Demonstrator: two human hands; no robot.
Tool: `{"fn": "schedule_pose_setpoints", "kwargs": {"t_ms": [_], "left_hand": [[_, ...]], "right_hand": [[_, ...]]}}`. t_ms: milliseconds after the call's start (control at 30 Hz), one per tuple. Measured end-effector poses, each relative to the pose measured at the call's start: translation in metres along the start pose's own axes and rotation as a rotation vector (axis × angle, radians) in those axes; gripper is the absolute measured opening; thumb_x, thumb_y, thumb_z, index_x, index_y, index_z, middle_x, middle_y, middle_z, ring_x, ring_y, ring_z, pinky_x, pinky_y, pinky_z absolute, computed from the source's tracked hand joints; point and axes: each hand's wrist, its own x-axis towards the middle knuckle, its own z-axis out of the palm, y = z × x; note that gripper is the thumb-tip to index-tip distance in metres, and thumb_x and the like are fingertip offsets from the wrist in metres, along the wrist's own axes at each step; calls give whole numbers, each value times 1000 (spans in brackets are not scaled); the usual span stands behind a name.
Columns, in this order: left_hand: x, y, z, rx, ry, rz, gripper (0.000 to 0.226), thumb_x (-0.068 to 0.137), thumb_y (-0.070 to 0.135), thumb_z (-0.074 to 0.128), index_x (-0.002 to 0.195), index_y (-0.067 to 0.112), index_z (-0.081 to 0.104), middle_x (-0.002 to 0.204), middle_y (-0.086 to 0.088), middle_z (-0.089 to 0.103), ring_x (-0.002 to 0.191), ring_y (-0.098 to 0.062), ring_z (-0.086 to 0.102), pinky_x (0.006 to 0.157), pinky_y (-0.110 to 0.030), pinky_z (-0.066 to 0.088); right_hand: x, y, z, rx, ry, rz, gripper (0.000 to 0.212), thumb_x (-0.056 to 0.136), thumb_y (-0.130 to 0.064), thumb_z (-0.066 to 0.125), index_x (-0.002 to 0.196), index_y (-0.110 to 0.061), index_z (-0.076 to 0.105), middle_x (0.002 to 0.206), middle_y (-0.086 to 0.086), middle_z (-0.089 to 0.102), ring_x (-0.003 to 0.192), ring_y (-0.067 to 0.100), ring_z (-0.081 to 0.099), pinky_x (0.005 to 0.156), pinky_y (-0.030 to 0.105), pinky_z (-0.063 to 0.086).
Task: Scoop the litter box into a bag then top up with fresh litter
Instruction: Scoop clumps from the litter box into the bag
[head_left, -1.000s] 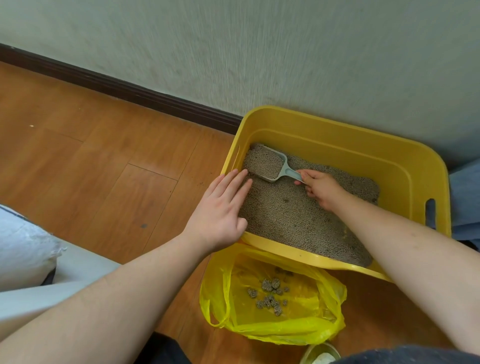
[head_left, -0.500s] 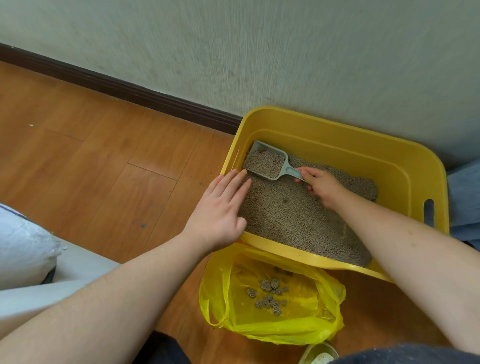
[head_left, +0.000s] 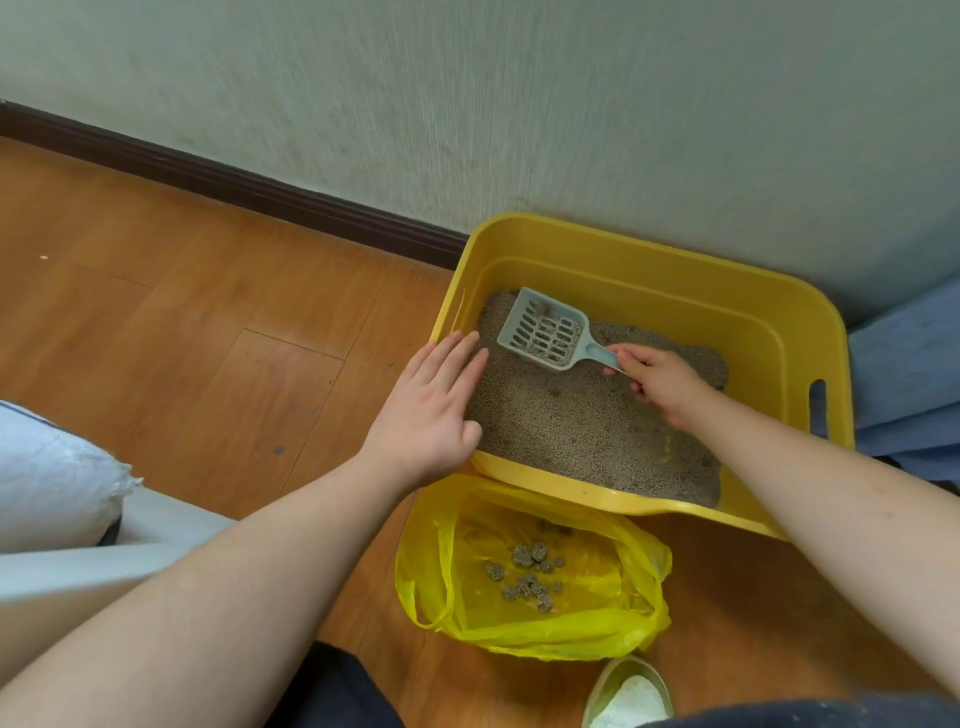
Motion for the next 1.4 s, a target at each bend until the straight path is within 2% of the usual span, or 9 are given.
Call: {"fn": "schedule_pose_setpoints", "kwargs": {"t_ms": [300,467,667,900,1067,1167,1267,1333,1400], "left_hand": [[1,0,1,30,10,3,79,79,39,27,152,8,29,161,-12,21,150,-26,13,119,-33,-6],[0,1,2,79,-4,2,80,80,40,24,153,9,26,162,-11,19,150,-25,11,122,-37,-1],[-1,1,2,157,-32,-7,81,81,44,14,155,10,20,163,-12,12,151,-24,4,121,-37,-5],[-3,3,-2,178,-62,-18,77,86,43,15,156,12,11,164,-12,1,151,-23,-8,121,-38,-8],[-4,5,-5,191,-94,-16,69,95,40,23,157,11,9,164,-11,-2,151,-23,-10,122,-39,-6],[-4,6,-7,186,-109,-15,67,98,40,25,157,12,8,164,-11,-3,151,-22,-11,122,-39,-6],[-5,7,-8,201,-123,-22,67,98,40,24,157,11,7,164,-11,-4,150,-22,-12,122,-39,-6],[-5,8,-8,201,-125,-32,68,98,39,26,156,11,8,164,-11,-4,150,-22,-12,122,-39,-6],[-5,8,-8,192,-121,-39,68,98,38,28,156,10,9,164,-11,-3,151,-22,-11,122,-38,-6]], "right_hand": [[-52,2,-46,-44,22,20,24,101,-21,45,117,-26,62,89,-7,68,59,9,34,49,18,30],[-77,17,-55,-116,46,6,23,101,-22,46,114,-27,65,89,-5,69,60,10,36,54,21,32],[-98,15,-39,-12,155,-49,23,100,-18,47,116,-23,64,86,-4,69,57,7,38,43,10,33],[-131,8,-44,-77,172,-134,25,100,-22,47,117,-23,67,87,-5,71,60,11,36,58,24,34],[-176,7,-37,-207,137,-250,22,99,-23,50,105,-29,70,68,0,56,59,12,40,56,27,35],[-199,9,-30,-260,103,-306,22,99,-24,50,101,-35,69,74,-1,64,62,11,46,60,24,38],[-213,16,-23,-402,99,-390,22,97,-21,53,105,-32,71,94,-12,70,82,-6,56,71,7,38],[-220,23,-17,-561,108,-512,23,96,-15,55,107,-27,72,96,-9,68,90,8,60,74,13,41],[-226,33,-11,-798,173,-758,25,94,-13,53,107,-21,72,91,-4,69,82,22,62,67,27,46]]}}
